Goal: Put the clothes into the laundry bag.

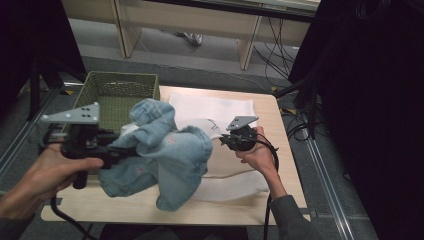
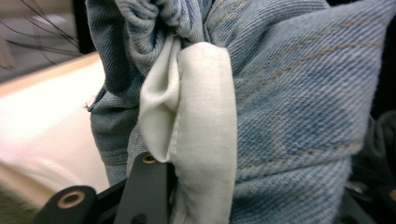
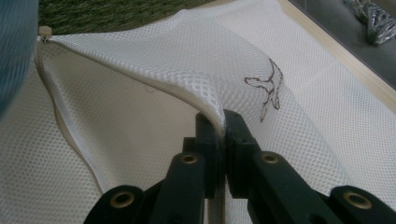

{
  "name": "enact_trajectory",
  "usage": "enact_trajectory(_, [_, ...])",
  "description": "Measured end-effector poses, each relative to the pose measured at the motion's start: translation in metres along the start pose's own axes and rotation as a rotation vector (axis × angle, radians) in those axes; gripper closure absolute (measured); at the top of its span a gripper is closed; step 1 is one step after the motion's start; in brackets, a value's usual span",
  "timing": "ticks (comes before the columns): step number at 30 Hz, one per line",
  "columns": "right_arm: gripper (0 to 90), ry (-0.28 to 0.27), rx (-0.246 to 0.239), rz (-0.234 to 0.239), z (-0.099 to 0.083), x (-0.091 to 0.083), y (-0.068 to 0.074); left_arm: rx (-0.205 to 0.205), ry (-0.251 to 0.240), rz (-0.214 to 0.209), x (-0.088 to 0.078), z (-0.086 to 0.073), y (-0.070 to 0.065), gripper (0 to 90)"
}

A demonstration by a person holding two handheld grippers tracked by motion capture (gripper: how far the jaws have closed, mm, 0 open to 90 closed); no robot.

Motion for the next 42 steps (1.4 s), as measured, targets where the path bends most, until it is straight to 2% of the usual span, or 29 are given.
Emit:
enact_trajectory(1, [86.5,-0.002,-0.002,-0.002,0.000,0.000,0.000,0.000,0.023,-0.030,0.015,-0.007,-0.001,64.1])
enact_trajectory(3, [86.5,-0.014,0.001,-0.010,0.000,0.000,0.001,-0.009,0.040,-0.051,0.031,-0.015,0.001,64.0])
enact_trajectory(4, [86.5,-0.013,0.004,-0.008,0.000,0.000,0.001,-0.009,0.040,-0.051,0.031,-0.015,0.001,63.9])
enact_trajectory(5, [86.5,-0.014,0.002,-0.010,0.000,0.000,0.001,-0.023,0.055,-0.059,0.047,-0.023,0.003,63.9])
enact_trajectory(8, [86.5,-0.025,-0.005,-0.008,0.000,-0.001,-0.001,-0.029,0.077,-0.063,0.060,-0.028,0.008,63.7])
enact_trajectory(9, [86.5,-0.025,-0.008,-0.009,0.000,-0.002,-0.001,-0.007,0.101,-0.040,0.074,-0.032,0.012,63.6])
enact_trajectory(10, [86.5,-0.025,-0.008,-0.009,0.000,-0.002,-0.001,-0.007,0.101,-0.040,0.074,-0.032,0.012,63.3])
enact_trajectory(11, [86.5,-0.019,0.016,-0.004,0.000,-0.003,0.000,0.014,0.130,-0.019,0.083,-0.034,0.013,63.3])
enact_trajectory(12, [86.5,-0.019,0.009,-0.004,0.000,-0.002,-0.001,0.038,0.143,-0.009,0.090,-0.034,0.015,63.0])
enact_trajectory(14, [86.5,-0.019,0.011,-0.005,0.000,-0.002,0.000,0.052,0.183,0.027,0.105,-0.034,0.017,62.9])
enact_trajectory(16, [86.5,-0.021,0.009,-0.004,0.000,-0.003,0.000,0.079,0.202,0.062,0.114,-0.032,0.020,62.8])
enact_trajectory(17, [86.5,-0.025,-0.001,-0.003,0.000,-0.003,-0.001,0.103,0.221,0.098,0.120,-0.032,0.021,62.7])
enact_trajectory(18, [86.5,-0.025,-0.001,-0.003,0.000,-0.003,-0.001,0.103,0.221,0.098,0.120,-0.032,0.021,62.4])
enact_trajectory(19, [86.6,-0.018,-0.005,0.002,0.001,-0.005,-0.002,0.124,0.238,0.121,0.125,-0.031,0.022,62.4])
enact_trajectory(20, [86.6,-0.031,0.002,-0.006,0.000,-0.004,-0.002,0.122,0.256,0.137,0.129,-0.032,0.022,62.3])
enact_trajectory(22, [86.6,-0.024,-0.001,0.000,0.001,-0.005,-0.002,0.146,0.300,0.149,0.140,-0.034,0.025,62.1])
enact_trajectory(24, [86.7,-0.027,0.019,-0.007,0.001,-0.005,-0.001,0.135,0.341,0.142,0.153,-0.039,0.029,61.9])
enact_trajectory(26, [86.7,-0.019,0.000,-0.004,0.001,-0.005,-0.002,0.132,0.362,0.131,0.166,-0.046,0.030,61.9])
enact_trajectory(27, [86.7,-0.016,-0.006,0.007,0.001,-0.005,-0.002,0.146,0.394,0.126,0.171,-0.050,0.030,61.9])
enact_trajectory(28, [86.7,-0.020,-0.005,0.005,0.002,-0.005,-0.002,0.170,0.429,0.100,0.178,-0.053,0.030,61.8])
enact_trajectory(29, [86.7,-0.021,-0.005,0.000,0.002,-0.005,-0.002,0.164,0.429,0.093,0.186,-0.057,0.028,61.7])
enact_trajectory(31, [86.7,-0.032,0.021,-0.012,0.002,-0.005,-0.001,0.205,0.469,0.061,0.198,-0.062,0.025,61.5])
enact_trajectory(33, [86.8,-0.028,0.012,-0.001,0.002,-0.007,-0.002,0.207,0.508,0.047,0.209,-0.066,0.023,61.1])
enact_trajectory(34, [86.8,-0.030,0.011,0.011,0.003,-0.008,-0.003,0.192,0.516,0.051,0.215,-0.069,0.025,60.9])
enact_trajectory(35, [86.9,-0.045,0.028,0.001,0.003,-0.009,-0.002,0.191,0.536,0.059,0.219,-0.069,0.029,60.6])
enact_trajectory(36, [86.9,-0.060,0.001,-0.009,0.003,-0.010,-0.003,0.156,0.520,0.077,0.224,-0.071,0.031,60.3])
enact_trajectory(38, [86.9,-0.043,-0.008,0.011,0.004,-0.013,-0.003,0.111,0.536,0.100,0.228,-0.072,0.045,59.4])
enact_trajectory(39, [87.0,-0.052,-0.017,0.002,0.005,-0.015,-0.002,0.070,0.521,0.119,0.230,-0.071,0.052,58.8])
enact_trajectory(42, [87.0,-0.059,-0.008,-0.008,0.006,-0.016,0.001,0.035,0.509,0.157,0.230,-0.068,0.063,57.7])
Point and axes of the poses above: each handheld gripper's, and its own axes: x roughly forward along the jaws, z roughly out of its top, y roughly to its left, the point moved 1 cm from there along x, roughly forward along the jaws, and after that the axes turned 1 degree about x, right-handed, at the moved point
